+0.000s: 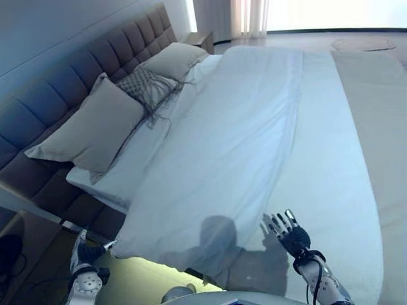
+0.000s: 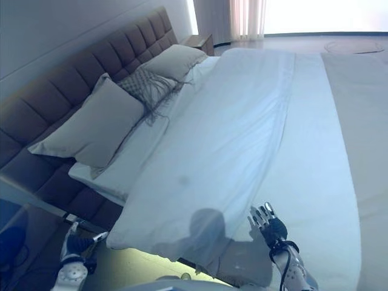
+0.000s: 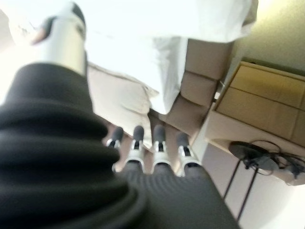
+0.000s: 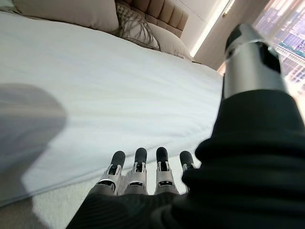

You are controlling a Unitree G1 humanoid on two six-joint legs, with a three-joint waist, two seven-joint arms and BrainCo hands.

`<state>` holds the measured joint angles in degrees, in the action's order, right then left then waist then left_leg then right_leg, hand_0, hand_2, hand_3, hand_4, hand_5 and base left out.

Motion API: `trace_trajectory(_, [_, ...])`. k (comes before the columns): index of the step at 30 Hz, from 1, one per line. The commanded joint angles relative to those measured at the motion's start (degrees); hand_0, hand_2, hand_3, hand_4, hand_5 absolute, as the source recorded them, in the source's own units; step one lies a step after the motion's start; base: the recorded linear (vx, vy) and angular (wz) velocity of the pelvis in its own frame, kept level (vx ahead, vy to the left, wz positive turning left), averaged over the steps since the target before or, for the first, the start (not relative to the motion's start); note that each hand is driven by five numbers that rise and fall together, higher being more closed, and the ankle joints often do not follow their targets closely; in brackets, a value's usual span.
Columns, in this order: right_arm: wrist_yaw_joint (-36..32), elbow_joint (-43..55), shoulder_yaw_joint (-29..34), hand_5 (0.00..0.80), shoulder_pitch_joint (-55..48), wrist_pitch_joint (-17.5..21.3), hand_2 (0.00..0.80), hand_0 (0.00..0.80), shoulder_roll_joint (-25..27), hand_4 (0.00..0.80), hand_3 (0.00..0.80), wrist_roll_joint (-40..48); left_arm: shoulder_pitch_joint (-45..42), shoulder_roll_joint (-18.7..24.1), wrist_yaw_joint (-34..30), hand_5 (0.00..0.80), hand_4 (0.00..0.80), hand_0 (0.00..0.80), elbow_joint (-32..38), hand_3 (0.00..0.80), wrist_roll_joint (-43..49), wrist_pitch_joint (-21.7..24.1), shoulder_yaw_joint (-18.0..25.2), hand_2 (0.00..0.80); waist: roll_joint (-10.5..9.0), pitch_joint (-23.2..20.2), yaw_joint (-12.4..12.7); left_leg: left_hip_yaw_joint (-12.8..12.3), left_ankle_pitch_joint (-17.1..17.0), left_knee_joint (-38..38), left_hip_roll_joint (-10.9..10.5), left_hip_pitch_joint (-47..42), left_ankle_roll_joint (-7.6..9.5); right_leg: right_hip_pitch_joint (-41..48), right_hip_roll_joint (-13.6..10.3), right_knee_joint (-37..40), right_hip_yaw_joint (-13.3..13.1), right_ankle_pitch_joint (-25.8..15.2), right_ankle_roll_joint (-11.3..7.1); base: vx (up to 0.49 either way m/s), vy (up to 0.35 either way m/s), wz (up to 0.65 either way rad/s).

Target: Make the bed neatly

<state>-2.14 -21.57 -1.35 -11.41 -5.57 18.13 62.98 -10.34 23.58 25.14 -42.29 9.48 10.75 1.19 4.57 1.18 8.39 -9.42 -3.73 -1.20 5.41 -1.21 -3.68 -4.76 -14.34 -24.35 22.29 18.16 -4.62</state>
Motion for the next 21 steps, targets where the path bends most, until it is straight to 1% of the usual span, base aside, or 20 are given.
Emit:
trace_trajectory(1, [-1.13, 2.54, -0.2, 0.0, 5.03, 3.68, 0.0, 0.0, -2.88, 0.0, 0.0, -2.12, 6.04, 3.51, 7.55, 0.0, 0.0, 0.0, -2.05, 0.0, 1.49, 1.1, -0.58, 0.0, -4.41, 4.6, -0.68, 0.91, 2.87, 5.74, 0.1, 3.51, -0.86, 2.86, -2.76, 20.37, -0.42, -22.93, -7.39, -0.1, 0.134, -0.06])
trace_trajectory(3, [-0.72, 3.57, -0.78, 0.0, 6.77, 4.81, 0.0, 0.0, -2.04, 0.0, 0.0, -2.74, 7.81, 3.0, 9.61, 0.0, 0.0, 0.0, -3.82, 0.0, 0.46, 1.54, -2.98, 0.0, -4.21, 5.95, -1.24, 1.07, 3.01, 7.07, 0.1, 5.69, -0.73, 0.34, -3.18, 18.9, -1.12, -22.82, -7.28, -0.174, 0.149, -0.12])
trace_trajectory(5, [-0.93, 4.44, -0.65, 0.0, 9.38, 5.7, 0.0, 0.0, -0.54, 0.0, 0.0, -2.56, 10.72, 3.15, 11.05, 0.0, 0.0, 0.0, -5.49, 0.0, -1.19, 2.36, -5.31, 0.0, -4.06, 8.36, -1.67, 1.42, 3.37, 8.85, -0.01, 8.62, -0.66, -2.59, -3.59, 17.19, -1.93, -22.59, -7.04, -0.287, 0.132, -0.11])
trace_trajectory(8, [-0.83, 5.2, -0.23, 0.0, 11.49, 7.85, 0.0, 0.0, 0.88, 0.0, 0.0, -2.33, 13.49, 3.51, 12.31, 0.0, 0.0, 0.0, -6.66, 0.0, -2.5, 2.93, -7.68, 0.0, -4.37, 10.74, -2.12, 1.97, 3.57, 11.79, -0.23, 12.51, -0.55, -6.27, -4.37, 14.69, -2.78, -22.7, -6.67, -0.213, 0.075, -0.07])
trace_trajectory(10, [-0.12, 5.41, 0.0, 0.0, 12.34, 9.3, 0.0, 0.0, 1.46, 0.0, 0.0, -2.14, 14.69, 3.77, 12.95, 0.0, 0.0, 0.0, -7.26, 0.0, -4.51, 3.25, -8.44, 0.0, -4.78, 12.07, -2.45, 2.22, 3.68, 13.94, -0.15, 15.19, -0.55, -8.95, -5.1, 12.92, -3.21, -23.06, -6.35, -0.187, 0.036, -0.03])
trace_trajectory(12, [0.34, 5.02, 0.17, 0.0, 12.62, 9.35, 0.0, 0.0, 1.53, 0.0, 0.0, -1.74, 15.28, 3.79, 13.25, 0.0, 0.0, 0.0, -7.68, 0.0, -6.58, 3.47, -8.41, 0.0, -5.2, 12.71, -2.76, 2.05, 3.64, 14.66, -0.05, 16.18, -0.53, -10.03, -4.96, 12.56, -3.57, -23.35, -6.2, -0.139, 0.0, -0.04])
trace_trajectory(15, [-0.94, 4.19, 0.25, 0.0, 11.93, 8.41, 0.0, 0.0, 1.04, 0.0, 0.0, -0.9, 14.89, 3.85, 13.16, 0.0, 0.0, 0.0, -7.56, 0.0, -8.94, 4.43, -7.07, 0.0, -6.24, 13.23, -3.07, 1.66, 3.69, 14.6, 0.11, 16.04, -0.53, -9.74, -4.6, 13.41, -3.93, -23.76, -6.3, -0.072, -0.078, -0.13])
trace_trajectory(18, [-2.02, 3.83, -0.08, 0.0, 10.07, 8.15, 0.0, 0.0, -0.69, 0.0, 0.0, 0.68, 14.82, 3.69, 11.01, 0.0, 0.0, 0.0, -6.4, 0.0, -12.81, 6.07, -5.63, 0.0, -6.9, 12.39, -3.38, 1.6, 3.16, 13.13, 0.47, 14.83, -0.55, -8.65, -4.48, 13.44, -4.85, -23.4, -6.23, -0.013, -0.153, -0.09])
trace_trajectory(19, [-2.29, 3.61, -0.01, 0.0, 8.66, 8.45, 0.0, 0.0, -1.85, 0.0, 0.0, 0.05, 14.75, 3.09, 8.72, 0.0, 0.0, 0.0, -5.89, 0.0, -14.41, 7.06, -4.45, 0.0, -6.64, 11.7, -3.38, 2.04, 2.94, 12.59, 0.56, 14.29, -0.06, -9.03, -4.68, 9.15, -5.52, -21.74, -5.81, 0.037, -0.112, -0.03])
trace_trajectory(20, [-2.78, 3.23, 0.12, 0.0, 7.68, 8.18, 0.0, 0.0, -2.77, 0.0, 0.0, -0.85, 14.47, 2.71, 6.74, 0.0, 0.0, 0.0, -5.33, 0.0, -14.85, 7.37, -3.42, 0.0, -6.43, 11.29, -3.38, 2.34, 2.82, 12.68, 0.62, 14.04, 0.41, -10.16, -4.79, 4.02, -5.64, -20.4, -5.72, 0.063, -0.127, 0.04])
trace_trajectory(21, [-3.03, 2.89, 0.16, 0.0, 7.17, 7.59, 0.0, 0.0, -3.32, 0.0, 0.0, -1.85, 14.0, 2.44, 5.34, 0.0, 0.0, 0.0, -4.78, 0.0, -14.82, 7.61, -2.65, 0.0, -6.45, 11.08, -3.35, 2.38, 2.67, 12.81, 0.71, 13.67, 0.68, -11.12, -4.85, 1.02, -5.09, -19.88, -5.7, 0.073, -0.177, 0.1])
